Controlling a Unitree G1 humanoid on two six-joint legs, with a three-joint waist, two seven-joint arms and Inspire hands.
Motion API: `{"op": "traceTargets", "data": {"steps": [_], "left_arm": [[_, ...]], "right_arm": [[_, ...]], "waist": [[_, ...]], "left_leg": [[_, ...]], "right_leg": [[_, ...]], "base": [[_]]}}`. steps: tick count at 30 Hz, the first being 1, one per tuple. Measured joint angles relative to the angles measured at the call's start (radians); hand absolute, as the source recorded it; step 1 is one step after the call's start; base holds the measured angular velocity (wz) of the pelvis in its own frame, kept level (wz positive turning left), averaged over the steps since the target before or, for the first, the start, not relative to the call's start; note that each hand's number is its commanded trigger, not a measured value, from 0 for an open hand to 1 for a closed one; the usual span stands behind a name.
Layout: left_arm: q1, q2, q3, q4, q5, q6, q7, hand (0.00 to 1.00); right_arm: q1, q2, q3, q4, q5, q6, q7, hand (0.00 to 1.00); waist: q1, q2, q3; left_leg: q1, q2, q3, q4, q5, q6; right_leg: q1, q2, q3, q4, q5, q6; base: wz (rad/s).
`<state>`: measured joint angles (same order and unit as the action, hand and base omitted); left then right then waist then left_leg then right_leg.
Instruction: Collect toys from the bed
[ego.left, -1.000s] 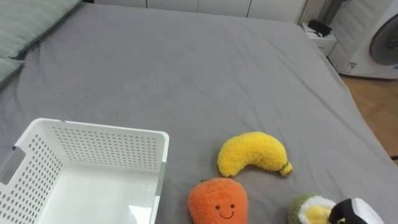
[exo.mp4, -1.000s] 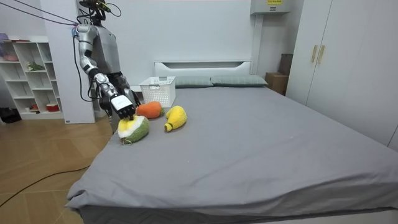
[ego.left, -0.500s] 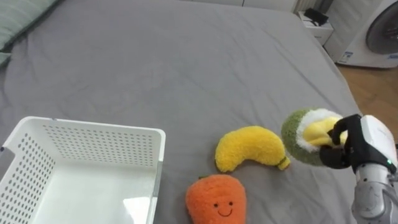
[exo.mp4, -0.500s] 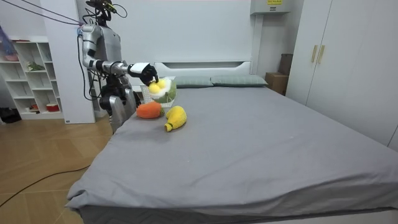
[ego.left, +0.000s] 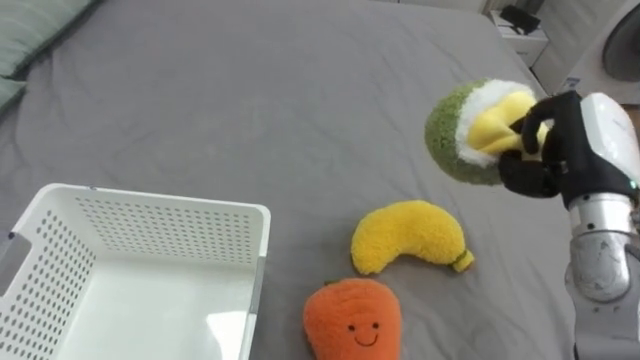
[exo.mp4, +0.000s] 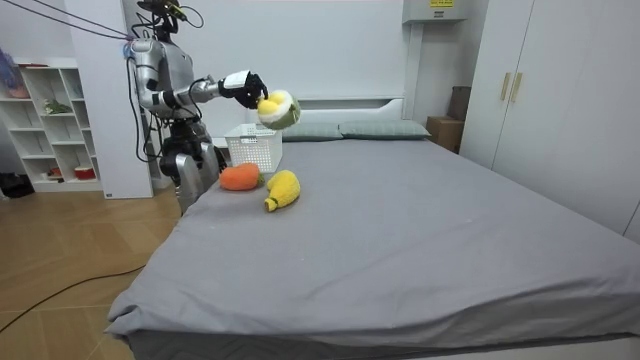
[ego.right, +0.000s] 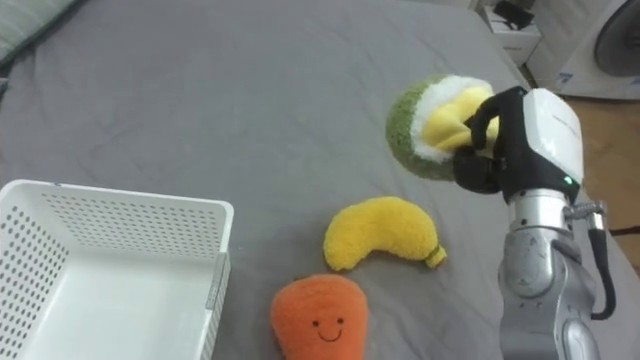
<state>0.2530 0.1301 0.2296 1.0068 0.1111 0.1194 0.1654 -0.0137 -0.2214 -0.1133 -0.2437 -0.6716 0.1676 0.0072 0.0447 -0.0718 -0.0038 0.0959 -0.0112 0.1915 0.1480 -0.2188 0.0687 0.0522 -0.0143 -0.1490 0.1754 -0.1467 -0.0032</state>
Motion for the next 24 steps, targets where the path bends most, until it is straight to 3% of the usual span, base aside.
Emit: {"op": "traceTargets", "data": {"steps": [6,10,12,13,16,19,24], "left_arm": [[-0.022,0.005,-0.026,0.010,-0.002,-0.010,0.000,0.00],[-0.043,0.013,-0.061,0.026,0.000,-0.012,0.001,0.00],[-0.052,0.015,-0.072,0.026,-0.001,-0.015,0.001,0.00],[-0.059,0.017,-0.088,0.028,-0.003,-0.016,0.002,0.00],[-0.070,0.016,-0.135,0.039,-0.009,-0.017,0.000,0.00],[-0.094,0.015,-0.137,0.062,-0.009,-0.031,-0.001,0.00],[-0.114,0.018,-0.151,0.057,-0.007,-0.033,-0.001,0.00]], "right_arm": [[-0.059,0.000,0.085,-0.066,0.057,0.019,0.063,1.00],[-0.117,0.000,0.195,-0.096,0.105,0.026,0.120,1.00],[-0.131,-0.001,0.222,-0.113,0.121,0.027,0.145,1.00],[-0.133,-0.004,0.247,-0.132,0.120,0.031,0.156,1.00],[-0.143,-0.001,0.329,-0.166,0.107,0.033,0.183,1.00],[-0.175,0.001,0.392,-0.165,0.109,0.028,0.218,1.00],[-0.224,0.010,0.487,-0.151,0.106,0.033,0.247,1.00]], "waist": [[0.039,-0.006,-0.0037],[0.050,-0.012,-0.0025],[0.071,-0.013,-0.0015],[0.088,-0.019,-0.0051],[0.107,-0.020,-0.0015],[0.143,-0.030,0.0098],[0.199,-0.032,0.0105]], "left_leg": [[-0.003,0.000,-0.002,0.001,0.000,0.000],[-0.017,0.000,-0.015,0.006,0.000,0.000],[-0.020,0.000,-0.022,0.005,0.000,0.000],[-0.022,-0.001,-0.032,0.006,0.000,0.000],[-0.023,-0.002,-0.043,0.009,0.002,0.001],[-0.036,-0.002,-0.050,0.016,0.002,0.002],[-0.054,-0.004,-0.074,0.015,0.002,0.002]], "right_leg": [[-0.001,0.001,0.000,-0.001,0.000,0.000],[-0.003,-0.002,-0.019,-0.005,0.000,0.000],[-0.003,-0.002,-0.023,-0.007,0.000,0.000],[-0.002,-0.002,-0.032,-0.008,0.000,0.000],[0.003,-0.006,-0.049,-0.009,0.000,0.000],[-0.003,-0.015,-0.065,-0.009,0.000,0.000],[-0.008,-0.012,-0.088,-0.011,0.000,0.000]], "base": [[0.01],[0.11],[0.13],[0.11],[0.12],[0.11],[0.15]]}}
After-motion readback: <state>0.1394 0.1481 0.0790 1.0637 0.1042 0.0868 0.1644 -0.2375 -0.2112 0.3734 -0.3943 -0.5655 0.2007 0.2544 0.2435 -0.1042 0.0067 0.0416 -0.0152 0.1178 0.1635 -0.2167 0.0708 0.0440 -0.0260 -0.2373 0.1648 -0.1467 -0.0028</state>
